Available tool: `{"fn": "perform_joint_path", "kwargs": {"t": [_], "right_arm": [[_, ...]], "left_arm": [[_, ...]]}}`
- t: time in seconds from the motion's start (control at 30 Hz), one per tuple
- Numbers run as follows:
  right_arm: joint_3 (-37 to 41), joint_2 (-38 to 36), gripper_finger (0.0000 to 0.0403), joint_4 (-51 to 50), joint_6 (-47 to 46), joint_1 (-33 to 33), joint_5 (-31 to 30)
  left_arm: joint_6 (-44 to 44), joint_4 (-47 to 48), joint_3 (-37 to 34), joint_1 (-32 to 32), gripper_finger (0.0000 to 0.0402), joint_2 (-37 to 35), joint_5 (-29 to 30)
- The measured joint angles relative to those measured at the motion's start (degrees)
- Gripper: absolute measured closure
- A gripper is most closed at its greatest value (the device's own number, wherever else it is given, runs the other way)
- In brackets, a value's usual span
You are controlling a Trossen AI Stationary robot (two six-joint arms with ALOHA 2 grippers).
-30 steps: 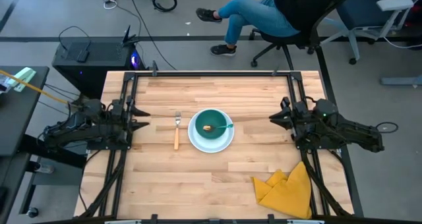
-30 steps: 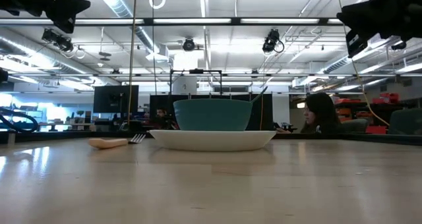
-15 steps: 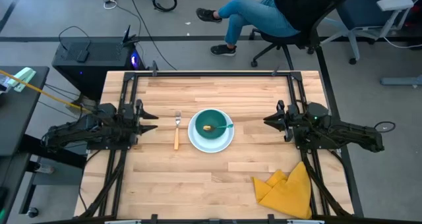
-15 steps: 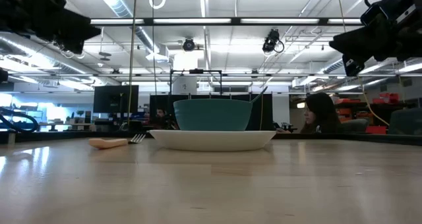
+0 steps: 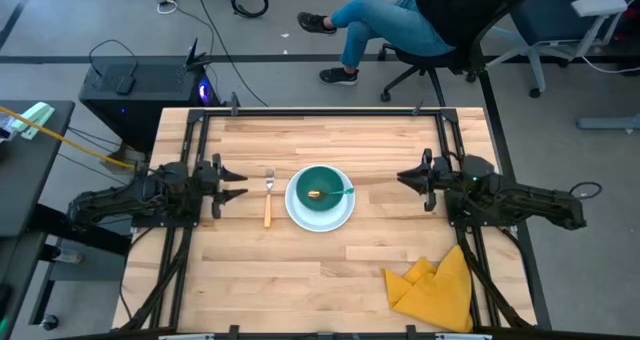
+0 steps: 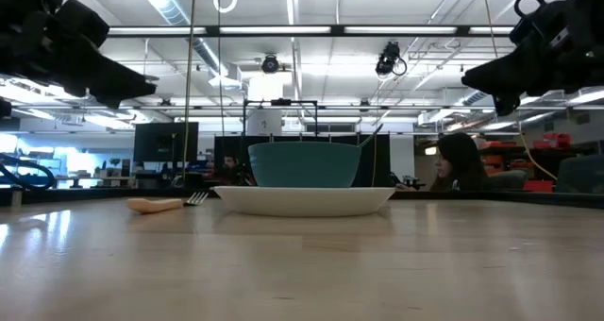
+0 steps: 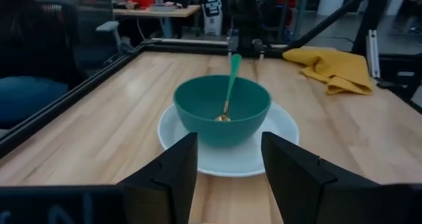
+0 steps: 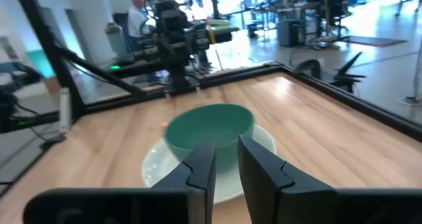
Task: Set table place
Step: Return to Home Position
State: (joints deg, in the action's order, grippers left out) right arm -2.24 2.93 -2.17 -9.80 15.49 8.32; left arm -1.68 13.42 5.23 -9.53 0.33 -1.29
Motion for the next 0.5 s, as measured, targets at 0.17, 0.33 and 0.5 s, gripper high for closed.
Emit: {"fn": "perform_joint_path", "kwargs": {"t": [0.17,0.33,0.5], "right_arm": [[0.0,1.6,0.0334,0.0,3.5,0.0,-0.4],[0.0,2.8,0.0334,0.0,4.3,0.0,-0.4],[0.0,3.8,0.0334,0.0,4.0,0.0,-0.4]], "left_arm": [[2.7,0.0,0.0,0.0,0.0227,0.4,0.2],[4.3,0.0,-0.1,0.0,0.0224,0.4,0.2],[3.9,0.0,-0.1,0.0,0.0227,0.4,0.2]]}}
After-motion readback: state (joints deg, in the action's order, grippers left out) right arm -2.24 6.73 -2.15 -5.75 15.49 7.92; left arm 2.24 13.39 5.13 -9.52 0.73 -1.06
